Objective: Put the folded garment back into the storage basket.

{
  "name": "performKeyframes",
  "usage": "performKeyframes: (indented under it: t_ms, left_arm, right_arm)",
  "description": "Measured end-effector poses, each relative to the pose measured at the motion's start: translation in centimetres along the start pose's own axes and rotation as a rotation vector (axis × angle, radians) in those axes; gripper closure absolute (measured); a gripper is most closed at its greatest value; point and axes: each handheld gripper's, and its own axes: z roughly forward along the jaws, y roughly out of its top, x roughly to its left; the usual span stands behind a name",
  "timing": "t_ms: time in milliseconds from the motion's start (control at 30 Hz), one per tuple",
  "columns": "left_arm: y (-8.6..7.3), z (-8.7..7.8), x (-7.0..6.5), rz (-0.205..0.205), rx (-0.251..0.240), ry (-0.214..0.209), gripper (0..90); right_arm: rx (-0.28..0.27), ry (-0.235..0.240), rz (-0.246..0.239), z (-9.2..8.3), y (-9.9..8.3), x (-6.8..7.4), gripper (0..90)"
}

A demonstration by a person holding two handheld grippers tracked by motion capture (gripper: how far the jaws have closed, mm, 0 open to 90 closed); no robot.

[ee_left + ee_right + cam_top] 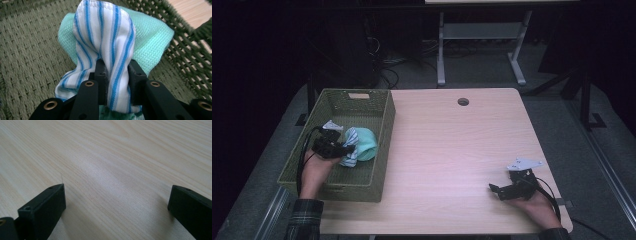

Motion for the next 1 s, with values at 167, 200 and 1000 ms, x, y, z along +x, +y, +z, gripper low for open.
performKeyframes:
  t_ms: [167,200,1000]
  left_arm:
    - [-0.1,0.6,-0.2,0.009,0.042,0.014,72.7]
    - [-0.1,0.7,-0.2,-0.001,0.052,0.012,72.7]
    - [-0.1,1.9,0.9,-0.044,0.147,0.05,18.6]
  right_arm:
    - [0.0,0.0,0.0,0.0,0.0,0.0,0.9]
    - [0.0,0.0,0.0,0.0,0.0,0.0,0.9]
    - [0.0,0.001,0.0,0.0,0.0,0.0,0.9]
